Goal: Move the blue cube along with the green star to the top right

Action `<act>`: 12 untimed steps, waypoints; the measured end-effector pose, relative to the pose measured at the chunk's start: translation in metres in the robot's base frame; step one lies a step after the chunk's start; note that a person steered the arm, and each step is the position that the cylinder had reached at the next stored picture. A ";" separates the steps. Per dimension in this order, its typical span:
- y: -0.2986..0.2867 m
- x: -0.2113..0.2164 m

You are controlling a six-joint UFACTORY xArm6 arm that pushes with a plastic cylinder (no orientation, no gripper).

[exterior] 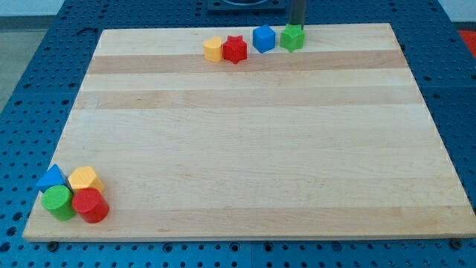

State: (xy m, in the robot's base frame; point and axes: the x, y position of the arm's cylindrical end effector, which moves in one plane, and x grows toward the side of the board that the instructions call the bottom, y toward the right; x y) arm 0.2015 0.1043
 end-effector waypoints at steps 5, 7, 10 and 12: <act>-0.180 -0.001; -0.120 0.026; -0.056 0.028; -0.056 0.064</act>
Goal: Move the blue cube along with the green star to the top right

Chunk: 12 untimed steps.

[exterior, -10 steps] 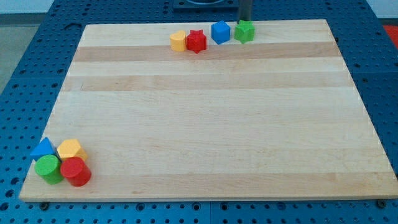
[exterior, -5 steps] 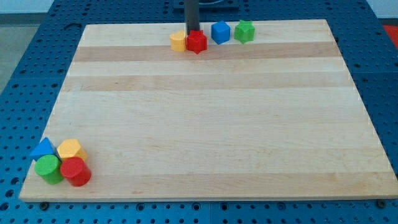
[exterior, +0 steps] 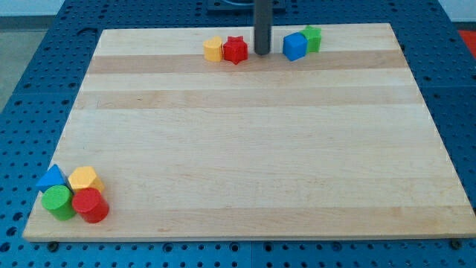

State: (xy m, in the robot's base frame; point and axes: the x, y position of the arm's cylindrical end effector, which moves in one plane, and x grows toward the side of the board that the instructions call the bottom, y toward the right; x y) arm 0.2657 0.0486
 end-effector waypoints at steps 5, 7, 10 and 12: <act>0.071 0.018; 0.114 0.047; 0.064 0.060; 0.102 0.026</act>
State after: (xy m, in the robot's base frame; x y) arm 0.2916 0.1505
